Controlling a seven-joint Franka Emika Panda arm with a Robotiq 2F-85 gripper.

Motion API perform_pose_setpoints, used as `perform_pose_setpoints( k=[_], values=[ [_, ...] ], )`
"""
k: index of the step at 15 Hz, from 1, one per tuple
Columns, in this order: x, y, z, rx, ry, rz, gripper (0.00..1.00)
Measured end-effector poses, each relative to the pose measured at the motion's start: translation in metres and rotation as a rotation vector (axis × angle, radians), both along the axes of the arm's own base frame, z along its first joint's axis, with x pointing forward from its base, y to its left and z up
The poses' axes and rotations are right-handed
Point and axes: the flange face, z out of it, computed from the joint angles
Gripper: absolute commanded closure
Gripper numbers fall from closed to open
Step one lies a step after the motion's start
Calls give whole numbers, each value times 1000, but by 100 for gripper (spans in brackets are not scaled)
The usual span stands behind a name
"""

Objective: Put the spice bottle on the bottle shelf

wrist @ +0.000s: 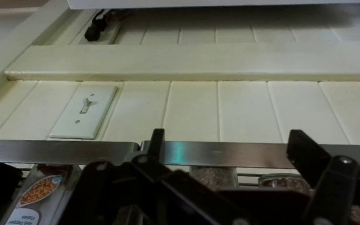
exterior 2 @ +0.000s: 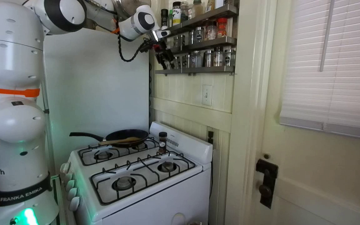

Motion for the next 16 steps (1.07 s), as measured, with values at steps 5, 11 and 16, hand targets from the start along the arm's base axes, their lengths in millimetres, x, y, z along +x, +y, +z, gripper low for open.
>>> perform_pose_setpoints(
  k=[5,11,16],
  values=[
    [-5,0,11,4,6,-11,49],
    [-1,3,20,37,-65,4,96],
    [2,5,28,58,-129,20,100]
  ],
)
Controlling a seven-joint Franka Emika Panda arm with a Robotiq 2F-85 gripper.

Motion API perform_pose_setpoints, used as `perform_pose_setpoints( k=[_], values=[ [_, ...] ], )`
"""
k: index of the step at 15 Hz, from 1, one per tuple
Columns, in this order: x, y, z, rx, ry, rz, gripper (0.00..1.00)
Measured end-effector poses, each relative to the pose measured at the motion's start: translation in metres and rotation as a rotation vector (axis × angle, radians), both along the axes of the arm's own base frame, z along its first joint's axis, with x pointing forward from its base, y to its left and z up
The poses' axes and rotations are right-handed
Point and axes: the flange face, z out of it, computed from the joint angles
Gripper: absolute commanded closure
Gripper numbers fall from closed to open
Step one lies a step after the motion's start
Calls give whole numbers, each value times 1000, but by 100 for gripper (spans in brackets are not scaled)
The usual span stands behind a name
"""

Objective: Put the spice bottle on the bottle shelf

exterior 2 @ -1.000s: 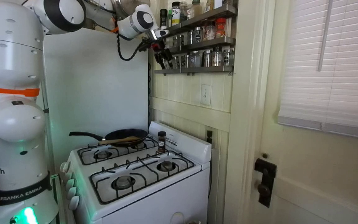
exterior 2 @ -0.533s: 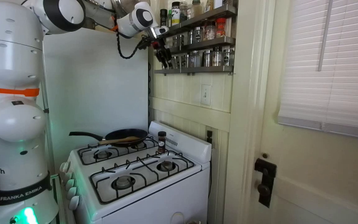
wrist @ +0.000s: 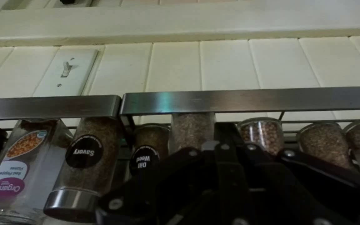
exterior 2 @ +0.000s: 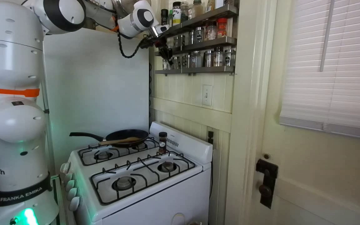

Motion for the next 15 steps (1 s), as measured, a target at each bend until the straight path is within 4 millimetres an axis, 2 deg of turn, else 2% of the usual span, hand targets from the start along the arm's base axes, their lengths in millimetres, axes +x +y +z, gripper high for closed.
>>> perform_pose_setpoints(
  k=[9,14,15],
  values=[
    [2,0,1,8,-24,1,100],
    [-5,6,-5,13,46,30,100],
    [-9,6,-5,6,78,29,74]
  ],
)
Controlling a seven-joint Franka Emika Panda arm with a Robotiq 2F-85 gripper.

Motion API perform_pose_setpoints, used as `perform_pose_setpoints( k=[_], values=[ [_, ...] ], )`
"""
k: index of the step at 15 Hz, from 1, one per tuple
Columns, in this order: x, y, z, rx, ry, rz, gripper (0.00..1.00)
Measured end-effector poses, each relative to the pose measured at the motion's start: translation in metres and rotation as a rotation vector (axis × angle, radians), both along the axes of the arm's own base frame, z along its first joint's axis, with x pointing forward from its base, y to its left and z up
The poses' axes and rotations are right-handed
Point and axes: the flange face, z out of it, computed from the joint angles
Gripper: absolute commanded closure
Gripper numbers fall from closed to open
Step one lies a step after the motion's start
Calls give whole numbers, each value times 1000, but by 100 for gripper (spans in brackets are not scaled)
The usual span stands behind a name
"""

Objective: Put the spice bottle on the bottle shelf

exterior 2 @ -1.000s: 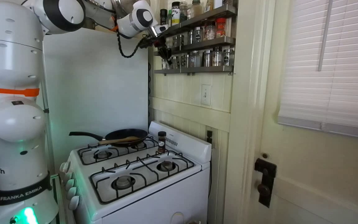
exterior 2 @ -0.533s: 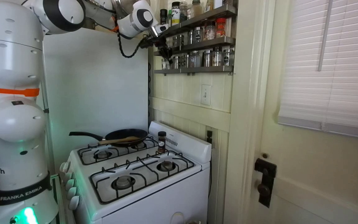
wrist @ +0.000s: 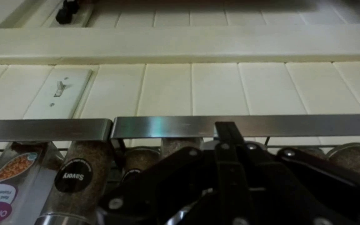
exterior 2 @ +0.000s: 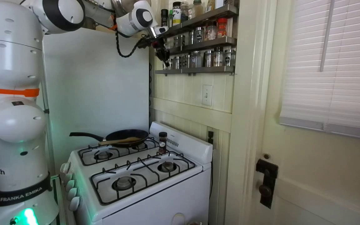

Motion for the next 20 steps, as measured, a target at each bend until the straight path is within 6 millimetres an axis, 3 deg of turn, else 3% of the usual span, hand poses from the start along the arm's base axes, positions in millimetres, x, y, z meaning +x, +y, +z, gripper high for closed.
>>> perform_pose_setpoints(
  k=[1,7,11,16,20],
  values=[
    [-5,0,0,-8,34,0,73],
    [-39,-10,12,-9,181,30,29],
    [-61,-32,34,17,205,24,1],
    [-100,-61,61,39,203,-13,0],
    [-126,-61,60,91,225,-23,0]
  ],
)
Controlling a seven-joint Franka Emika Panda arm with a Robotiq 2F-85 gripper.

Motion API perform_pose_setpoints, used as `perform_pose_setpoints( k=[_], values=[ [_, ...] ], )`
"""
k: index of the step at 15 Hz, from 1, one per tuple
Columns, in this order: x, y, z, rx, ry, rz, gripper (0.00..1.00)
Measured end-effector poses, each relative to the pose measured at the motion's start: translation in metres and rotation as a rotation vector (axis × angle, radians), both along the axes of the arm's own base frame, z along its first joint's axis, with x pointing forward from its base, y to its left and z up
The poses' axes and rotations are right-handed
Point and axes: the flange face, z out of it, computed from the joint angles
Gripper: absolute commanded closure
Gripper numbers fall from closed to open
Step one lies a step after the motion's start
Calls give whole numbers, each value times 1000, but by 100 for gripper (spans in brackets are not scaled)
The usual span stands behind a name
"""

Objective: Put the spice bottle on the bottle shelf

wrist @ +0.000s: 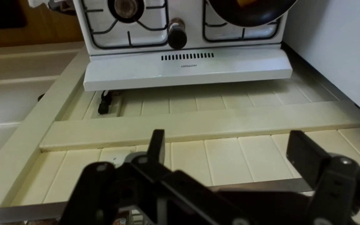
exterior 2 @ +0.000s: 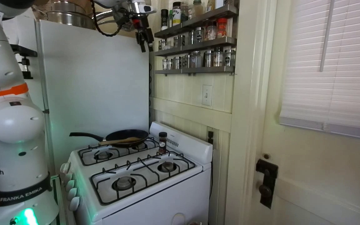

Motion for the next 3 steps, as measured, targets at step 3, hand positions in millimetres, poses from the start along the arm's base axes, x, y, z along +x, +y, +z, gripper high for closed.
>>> perform_pose_setpoints(
  k=[3],
  values=[
    [-6,-5,-11,68,51,-46,0]
  ],
)
